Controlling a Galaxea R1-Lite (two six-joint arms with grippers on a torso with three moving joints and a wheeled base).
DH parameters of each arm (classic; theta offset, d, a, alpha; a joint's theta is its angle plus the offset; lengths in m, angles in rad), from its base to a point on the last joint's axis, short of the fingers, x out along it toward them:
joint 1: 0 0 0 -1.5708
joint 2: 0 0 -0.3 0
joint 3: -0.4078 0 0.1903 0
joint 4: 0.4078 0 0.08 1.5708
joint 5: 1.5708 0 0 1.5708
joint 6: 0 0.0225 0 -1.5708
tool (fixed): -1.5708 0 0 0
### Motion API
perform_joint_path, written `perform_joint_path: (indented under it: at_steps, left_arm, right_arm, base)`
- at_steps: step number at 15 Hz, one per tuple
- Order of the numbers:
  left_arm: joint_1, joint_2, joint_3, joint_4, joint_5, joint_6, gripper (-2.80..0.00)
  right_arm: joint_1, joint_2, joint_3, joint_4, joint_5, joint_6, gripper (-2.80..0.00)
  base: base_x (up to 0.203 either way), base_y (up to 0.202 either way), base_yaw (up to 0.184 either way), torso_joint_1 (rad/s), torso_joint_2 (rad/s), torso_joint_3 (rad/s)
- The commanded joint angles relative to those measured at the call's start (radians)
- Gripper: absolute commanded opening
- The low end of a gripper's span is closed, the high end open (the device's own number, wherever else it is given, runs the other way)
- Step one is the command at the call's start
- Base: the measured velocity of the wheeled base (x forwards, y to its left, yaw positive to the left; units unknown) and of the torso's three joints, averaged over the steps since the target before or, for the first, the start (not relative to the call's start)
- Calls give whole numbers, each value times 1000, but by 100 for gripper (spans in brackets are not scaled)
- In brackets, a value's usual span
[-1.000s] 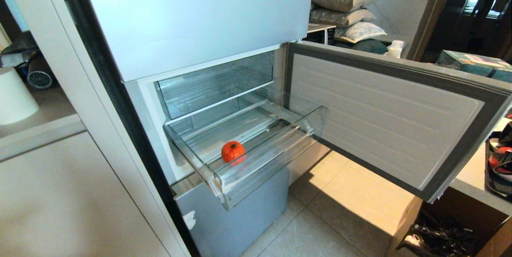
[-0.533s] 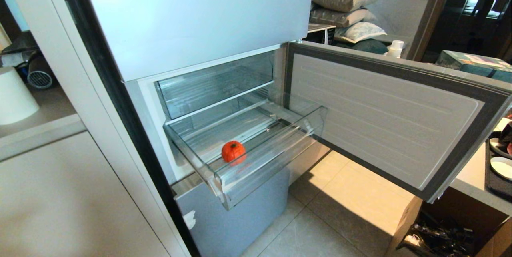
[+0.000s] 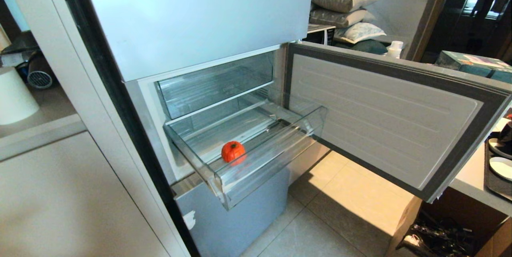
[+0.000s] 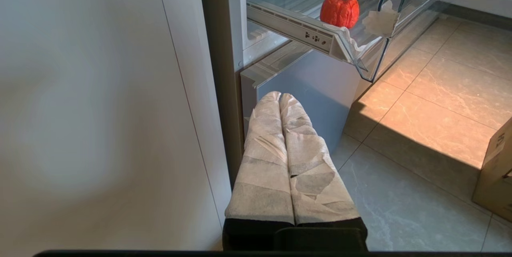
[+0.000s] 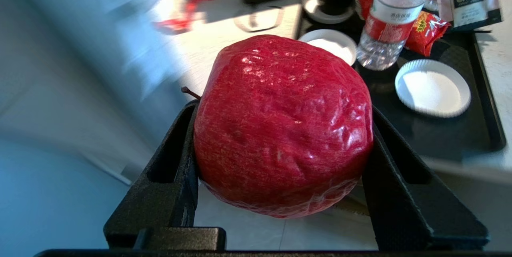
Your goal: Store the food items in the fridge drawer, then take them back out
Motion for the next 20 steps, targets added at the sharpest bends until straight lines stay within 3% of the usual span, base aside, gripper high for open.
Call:
perform_joint_path:
  at_steps: [1,4,7,11,13,20]
  left_arm:
    - [1,1,0,0,0,0,-280]
    - [1,1,-1,0,0,0,-280]
    - [1,2,0,0,0,0,-280]
    - [1,1,0,0,0,0,-280]
    - [1,2,0,-1,0,1,-280]
    - [1,1,0,0,0,0,-280]
  right_arm:
    - [133,-394,218,4,-2,1,-280]
    - [452,-662,395,81,-17,4,-280]
    - [617,-913,446,332,-69,-39,-280]
    - [695,-1133,465,552,-219,-88,-280]
    - [702,-1230,467,571,-229,-89,-280]
    - [706,-1238,468,580,-237,-51,-280]
  base:
    - [0,0,0,0,0,0]
    - [0,0,0,0,0,0]
    - [0,0,0,0,0,0]
    - [0,0,0,0,0,0]
    - [0,0,0,0,0,0]
    - [0,0,0,0,0,0]
